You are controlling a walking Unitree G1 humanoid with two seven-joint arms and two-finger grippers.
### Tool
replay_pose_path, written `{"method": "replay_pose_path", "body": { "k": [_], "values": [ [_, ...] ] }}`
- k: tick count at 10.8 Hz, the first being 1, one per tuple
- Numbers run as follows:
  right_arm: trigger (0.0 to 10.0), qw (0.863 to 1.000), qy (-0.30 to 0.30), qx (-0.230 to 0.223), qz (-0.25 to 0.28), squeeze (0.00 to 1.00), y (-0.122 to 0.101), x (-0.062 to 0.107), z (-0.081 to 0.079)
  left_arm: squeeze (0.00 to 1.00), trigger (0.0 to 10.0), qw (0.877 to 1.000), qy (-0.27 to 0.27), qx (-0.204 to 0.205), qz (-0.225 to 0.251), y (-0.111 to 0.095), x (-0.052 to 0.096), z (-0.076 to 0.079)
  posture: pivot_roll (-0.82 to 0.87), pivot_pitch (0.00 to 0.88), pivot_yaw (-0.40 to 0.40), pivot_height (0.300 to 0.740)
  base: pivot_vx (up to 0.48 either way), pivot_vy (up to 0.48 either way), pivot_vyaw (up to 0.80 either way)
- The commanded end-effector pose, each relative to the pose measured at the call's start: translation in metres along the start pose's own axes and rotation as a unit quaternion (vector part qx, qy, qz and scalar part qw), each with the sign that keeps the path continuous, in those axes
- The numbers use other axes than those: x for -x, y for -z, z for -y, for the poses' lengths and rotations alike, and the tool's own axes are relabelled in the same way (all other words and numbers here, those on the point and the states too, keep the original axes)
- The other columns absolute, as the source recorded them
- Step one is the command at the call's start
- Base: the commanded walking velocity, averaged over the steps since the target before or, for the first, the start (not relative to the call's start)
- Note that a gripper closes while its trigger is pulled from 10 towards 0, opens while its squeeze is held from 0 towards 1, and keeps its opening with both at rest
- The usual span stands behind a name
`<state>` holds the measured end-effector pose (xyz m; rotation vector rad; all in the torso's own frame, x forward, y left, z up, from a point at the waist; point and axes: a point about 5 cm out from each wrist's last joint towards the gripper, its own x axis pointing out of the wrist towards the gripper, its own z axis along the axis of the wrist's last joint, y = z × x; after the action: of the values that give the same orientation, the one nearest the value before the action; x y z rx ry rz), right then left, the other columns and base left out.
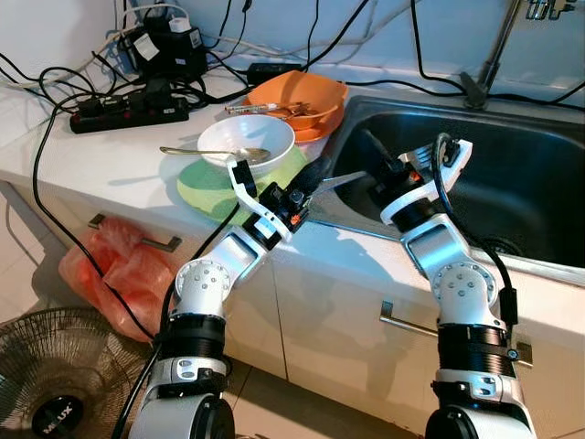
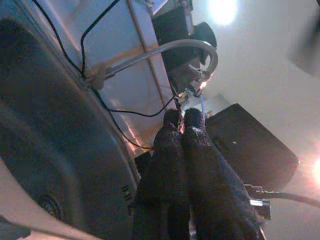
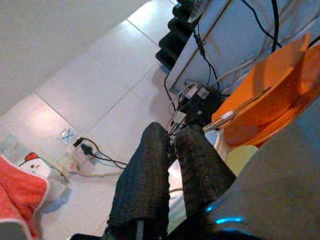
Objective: Kitchen organization
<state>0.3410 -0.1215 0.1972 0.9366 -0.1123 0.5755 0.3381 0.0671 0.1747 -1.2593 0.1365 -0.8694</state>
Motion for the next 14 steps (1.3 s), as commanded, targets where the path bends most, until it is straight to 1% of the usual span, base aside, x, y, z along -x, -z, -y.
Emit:
{"method": "replay_pose_path", "body": {
  "k": [1, 3, 5, 6, 7, 8, 10, 11, 12, 13, 14],
  "values": [
    [0.0, 1.000, 0.012, 0.018, 0.010, 0.00, -0.008, -0.002, 0.001, 0.00, 10.0, 0.999, -0.034, -0.017, 0.023, -0.007, 0.002, -0.006, 0.02, 0.017, 0.086, 0.740, 0.000, 0.000, 0.00],
    [0.0, 1.000, 0.022, 0.018, 0.013, 0.00, -0.010, -0.002, 0.002, 1.00, 10.0, 0.996, -0.069, -0.018, 0.048, -0.009, 0.005, -0.014, 0.02, 0.019, 0.083, 0.740, 0.000, 0.000, 0.00],
    [0.0, 0.998, 0.048, 0.022, 0.020, 0.00, -0.014, -0.003, 0.009, 1.00, 10.0, 0.992, -0.104, -0.024, 0.074, -0.016, 0.007, -0.022, 0.02, 0.024, 0.077, 0.740, 0.000, 0.000, 0.00],
    [0.0, 0.998, 0.057, 0.023, 0.022, 0.00, -0.015, -0.003, 0.011, 1.00, 10.0, 0.990, -0.113, -0.023, 0.081, -0.017, 0.009, -0.025, 0.02, 0.024, 0.077, 0.740, 0.000, 0.000, 0.00],
    [0.0, 0.997, 0.073, 0.027, 0.027, 0.00, -0.017, -0.004, 0.014, 1.00, 10.0, 0.986, -0.133, -0.032, 0.089, -0.019, 0.011, -0.029, 0.02, 0.025, 0.074, 0.740, 0.000, 0.000, 0.00],
    [0.0, 0.995, 0.091, 0.037, 0.032, 0.00, -0.019, -0.005, 0.019, 1.00, 10.0, 0.986, -0.140, -0.045, 0.084, -0.018, 0.012, -0.030, 0.02, 0.025, 0.068, 0.740, 0.000, 0.000, 0.00],
    [0.0, 0.988, 0.135, 0.053, 0.056, 0.00, -0.031, -0.006, 0.031, 1.00, 10.0, 0.984, -0.144, -0.086, 0.054, -0.010, 0.012, -0.029, 0.03, 0.027, 0.061, 0.740, 0.000, 0.000, 0.00],
    [0.0, 0.986, 0.143, 0.057, 0.060, 0.00, -0.033, -0.006, 0.034, 1.00, 10.0, 0.983, -0.146, -0.102, 0.043, -0.008, 0.012, -0.029, 0.03, 0.027, 0.060, 0.740, 0.000, 0.000, 0.00],
    [0.0, 0.980, 0.165, 0.072, 0.081, 0.00, -0.043, -0.009, 0.040, 1.00, 10.0, 0.978, -0.139, -0.155, 0.003, -0.002, 0.012, -0.025, 0.03, 0.027, 0.060, 0.740, 0.000, 0.000, 0.00],
    [0.0, 0.978, 0.173, 0.078, 0.089, 0.00, -0.047, -0.010, 0.042, 1.00, 10.0, 0.975, -0.133, -0.176, -0.014, 0.000, 0.012, -0.023, 0.04, 0.027, 0.060, 0.740, 0.000, 0.000, 0.00],
    [0.0, 0.973, 0.187, 0.087, 0.100, 0.00, -0.054, -0.012, 0.047, 1.00, 10.0, 0.967, -0.125, -0.217, -0.039, 0.002, 0.013, -0.019, 0.04, 0.029, 0.059, 0.740, 0.000, 0.000, 0.00]
  ]
}}
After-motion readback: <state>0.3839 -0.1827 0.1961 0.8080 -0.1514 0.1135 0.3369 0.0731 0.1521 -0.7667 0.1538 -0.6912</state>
